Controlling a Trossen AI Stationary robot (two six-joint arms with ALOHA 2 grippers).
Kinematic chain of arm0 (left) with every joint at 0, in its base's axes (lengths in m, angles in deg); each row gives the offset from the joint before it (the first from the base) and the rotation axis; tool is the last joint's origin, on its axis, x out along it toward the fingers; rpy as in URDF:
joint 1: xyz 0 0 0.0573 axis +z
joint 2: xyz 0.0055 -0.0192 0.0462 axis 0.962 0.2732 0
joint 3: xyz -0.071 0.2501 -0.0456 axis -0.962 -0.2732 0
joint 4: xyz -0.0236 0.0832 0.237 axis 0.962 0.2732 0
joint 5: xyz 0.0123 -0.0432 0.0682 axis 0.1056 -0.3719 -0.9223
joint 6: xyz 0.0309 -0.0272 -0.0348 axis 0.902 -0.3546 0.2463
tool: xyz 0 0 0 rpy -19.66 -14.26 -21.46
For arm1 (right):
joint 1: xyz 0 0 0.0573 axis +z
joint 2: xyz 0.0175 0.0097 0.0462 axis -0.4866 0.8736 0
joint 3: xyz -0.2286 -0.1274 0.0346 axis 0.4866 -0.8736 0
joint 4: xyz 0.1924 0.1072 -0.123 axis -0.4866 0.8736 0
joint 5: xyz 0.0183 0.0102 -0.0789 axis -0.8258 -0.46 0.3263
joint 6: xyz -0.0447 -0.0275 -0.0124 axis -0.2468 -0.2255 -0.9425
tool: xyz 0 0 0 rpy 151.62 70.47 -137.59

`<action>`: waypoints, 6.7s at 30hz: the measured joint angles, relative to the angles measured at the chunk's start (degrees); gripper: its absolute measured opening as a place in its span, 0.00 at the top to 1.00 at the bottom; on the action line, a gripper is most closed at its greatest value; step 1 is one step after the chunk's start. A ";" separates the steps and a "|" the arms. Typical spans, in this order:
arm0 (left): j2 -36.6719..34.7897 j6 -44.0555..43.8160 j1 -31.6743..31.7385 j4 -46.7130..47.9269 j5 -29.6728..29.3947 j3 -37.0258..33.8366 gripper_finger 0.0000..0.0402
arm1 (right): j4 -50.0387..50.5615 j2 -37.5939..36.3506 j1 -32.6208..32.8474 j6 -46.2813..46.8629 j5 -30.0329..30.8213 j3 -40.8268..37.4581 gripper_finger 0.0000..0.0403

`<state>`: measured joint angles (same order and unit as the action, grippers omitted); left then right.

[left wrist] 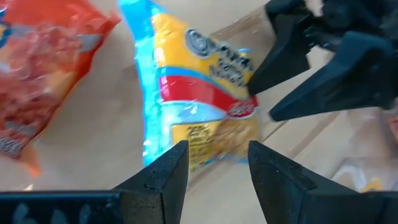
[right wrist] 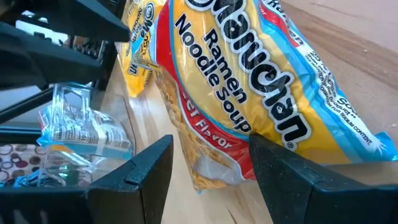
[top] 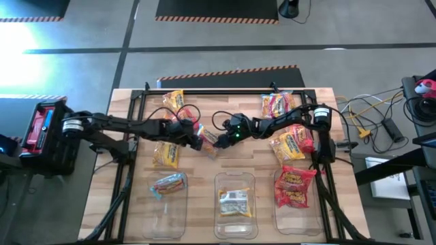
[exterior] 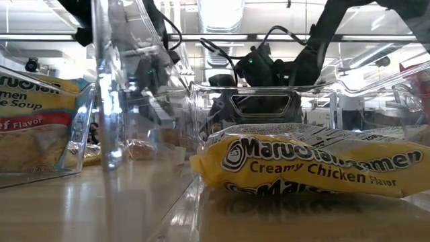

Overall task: Sort Maruchan noodles
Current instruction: Put the blue noodle pack into the left transparent bin

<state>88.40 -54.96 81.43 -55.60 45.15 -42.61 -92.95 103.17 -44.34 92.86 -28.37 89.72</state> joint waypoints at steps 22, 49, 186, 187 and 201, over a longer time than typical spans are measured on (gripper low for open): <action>-1.03 -1.88 -0.32 -20.35 0.07 -12.25 0.63 | 6.44 0.13 0.02 -5.77 3.21 -0.13 0.50; 3.90 -2.03 0.23 -29.44 -0.77 -12.33 0.53 | 9.66 0.13 -0.09 -6.12 6.08 -0.20 0.50; -5.33 5.01 8.20 -43.28 26.91 -18.27 0.81 | 47.24 -22.71 -4.46 -35.09 15.79 -0.28 0.50; -7.65 5.01 7.88 -43.20 26.80 -19.07 0.81 | 47.97 -23.63 -4.55 -35.39 17.84 -0.28 0.50; -27.79 2.33 -11.15 -20.12 7.71 -16.31 0.81 | 52.00 -29.24 -4.70 -35.69 24.11 -0.28 0.50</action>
<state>60.62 -52.63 70.28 -75.72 52.85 -58.92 -40.95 73.92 -49.04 57.16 -4.27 89.44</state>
